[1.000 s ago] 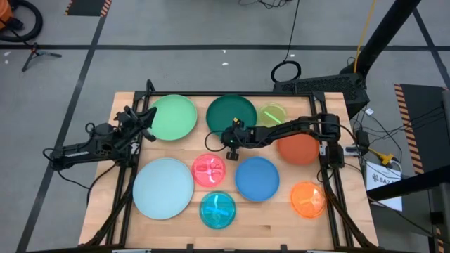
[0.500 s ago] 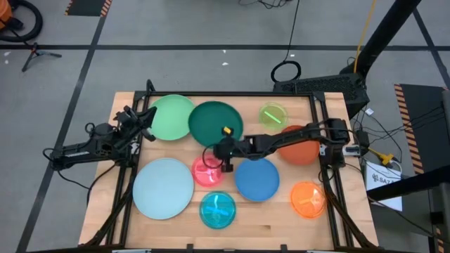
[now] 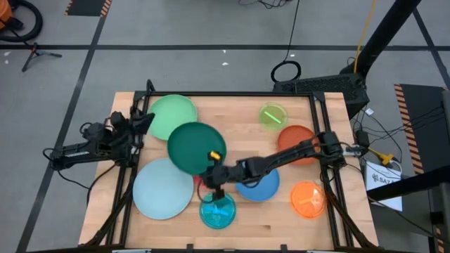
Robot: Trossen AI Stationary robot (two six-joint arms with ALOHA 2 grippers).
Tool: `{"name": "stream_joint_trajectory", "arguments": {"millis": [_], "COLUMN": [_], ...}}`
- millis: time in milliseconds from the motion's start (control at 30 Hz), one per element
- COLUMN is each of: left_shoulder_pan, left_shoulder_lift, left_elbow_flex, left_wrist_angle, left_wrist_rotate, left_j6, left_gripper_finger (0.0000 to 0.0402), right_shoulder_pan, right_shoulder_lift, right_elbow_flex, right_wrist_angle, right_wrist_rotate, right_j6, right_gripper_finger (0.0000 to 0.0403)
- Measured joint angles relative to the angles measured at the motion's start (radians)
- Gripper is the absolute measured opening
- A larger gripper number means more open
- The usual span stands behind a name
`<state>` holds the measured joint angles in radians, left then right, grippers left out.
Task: Stack plastic plates
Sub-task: Stack the dark green plate on top of the gray plate
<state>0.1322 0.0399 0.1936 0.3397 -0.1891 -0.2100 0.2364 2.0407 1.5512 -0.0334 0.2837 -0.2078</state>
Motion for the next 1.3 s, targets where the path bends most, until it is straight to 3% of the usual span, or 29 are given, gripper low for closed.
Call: {"name": "stream_joint_trajectory", "arguments": {"millis": [100, 233, 433, 567, 1000, 1300], "left_shoulder_pan": [-0.015, -0.051, -0.111, -0.131, -0.137, -0.137], "left_shoulder_lift": [0.0, 0.0, 0.0, 0.0, -0.001, -0.001], "left_elbow_flex": [0.0, 0.0, 0.0, 0.0, 0.0, 0.0], "left_wrist_angle": [0.05, 0.083, 0.113, 0.139, 0.165, 0.171], "left_wrist_rotate": [0.138, 0.238, 0.251, 0.252, 0.252, 0.252], "left_j6": [-0.052, -0.106, -0.108, -0.098, -0.061, -0.06], "left_gripper_finger": [0.0017, 0.0017, 0.0017, 0.0017, 0.0017, 0.0017], "right_shoulder_pan": [0.021, 0.037, 0.036, 0.033, 0.036, 0.035], "right_shoulder_lift": [0.077, 0.184, 0.326, 0.398, 0.468, 0.464], "right_elbow_flex": [0.1, 0.27, 0.526, 0.623, 0.665, 0.665], "right_wrist_angle": [-0.015, -0.129, -0.299, -0.305, -0.281, -0.271], "right_wrist_rotate": [0.0, 0.0, -0.026, -0.079, -0.19, -0.183], "right_j6": [-0.038, -0.08, -0.138, -0.173, -0.179, -0.179], "right_gripper_finger": [0.0002, 0.0002, 0.0001, 0.0001, 0.0004, 0.0053]}}
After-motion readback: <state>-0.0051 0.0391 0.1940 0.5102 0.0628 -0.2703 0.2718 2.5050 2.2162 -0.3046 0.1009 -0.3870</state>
